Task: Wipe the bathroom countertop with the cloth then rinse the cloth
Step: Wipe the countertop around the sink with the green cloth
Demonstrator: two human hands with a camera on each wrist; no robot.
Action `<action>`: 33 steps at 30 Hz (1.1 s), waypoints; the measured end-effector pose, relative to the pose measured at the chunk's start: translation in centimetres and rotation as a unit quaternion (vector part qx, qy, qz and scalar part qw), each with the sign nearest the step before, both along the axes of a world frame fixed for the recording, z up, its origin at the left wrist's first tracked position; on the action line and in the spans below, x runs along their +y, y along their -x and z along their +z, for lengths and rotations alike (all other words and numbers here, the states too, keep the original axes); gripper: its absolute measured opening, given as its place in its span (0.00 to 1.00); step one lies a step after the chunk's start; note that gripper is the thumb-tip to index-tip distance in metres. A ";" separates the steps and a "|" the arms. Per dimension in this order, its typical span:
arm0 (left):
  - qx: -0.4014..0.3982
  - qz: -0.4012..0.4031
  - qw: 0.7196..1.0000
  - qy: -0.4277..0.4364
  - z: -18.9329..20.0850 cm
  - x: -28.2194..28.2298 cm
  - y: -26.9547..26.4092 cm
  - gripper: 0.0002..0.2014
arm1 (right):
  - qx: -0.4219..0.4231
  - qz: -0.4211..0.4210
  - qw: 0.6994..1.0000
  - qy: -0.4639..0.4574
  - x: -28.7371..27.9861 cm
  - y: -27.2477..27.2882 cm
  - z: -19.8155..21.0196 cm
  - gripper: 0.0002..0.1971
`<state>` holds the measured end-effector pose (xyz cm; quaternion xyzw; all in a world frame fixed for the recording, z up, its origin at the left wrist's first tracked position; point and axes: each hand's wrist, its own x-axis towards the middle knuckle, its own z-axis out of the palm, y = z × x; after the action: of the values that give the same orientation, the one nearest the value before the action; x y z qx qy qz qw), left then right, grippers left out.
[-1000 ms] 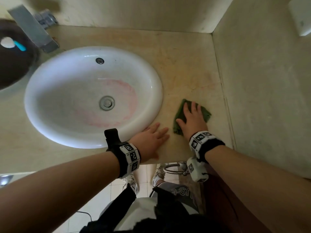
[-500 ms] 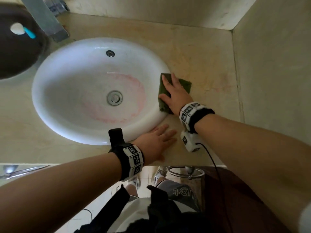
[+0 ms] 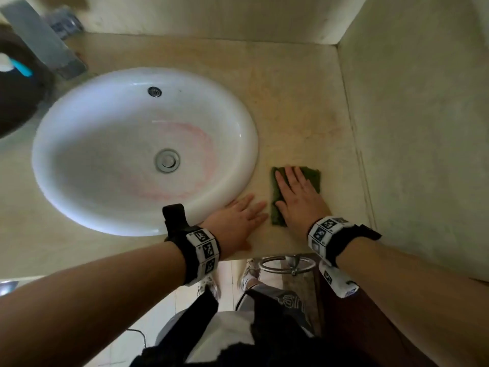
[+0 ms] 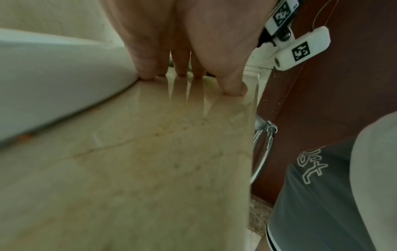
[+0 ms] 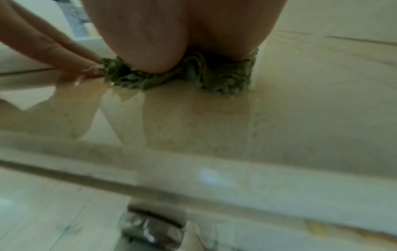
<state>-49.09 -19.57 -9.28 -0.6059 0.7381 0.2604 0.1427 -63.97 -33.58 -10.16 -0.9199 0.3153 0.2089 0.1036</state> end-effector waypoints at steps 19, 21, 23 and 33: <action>0.009 0.007 1.000 -0.001 -0.5 0.2 -0.1 0.44 | 0.011 -0.098 0.995 0.016 -0.2 1.0 -0.5 0.36; 0.015 0.009 1.000 0.002 -0.2 0.1 0.1 0.44 | 0.026 -0.174 0.984 0.028 -0.6 3.1 -0.3 0.36; 0.008 0.015 1.000 0.016 0.2 0.0 0.3 0.45 | 0.022 -0.228 0.973 0.037 -1.3 3.7 -0.4 0.35; -0.011 0.025 1.000 0.012 0.8 -5.0 1.1 0.52 | -0.016 -0.315 0.948 0.038 -7.7 2.8 -0.8 0.36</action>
<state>-50.17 -24.58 -8.49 -0.6285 0.7244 0.2481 0.1366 -66.75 -41.26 -11.00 -0.7803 0.5950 0.1385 0.1341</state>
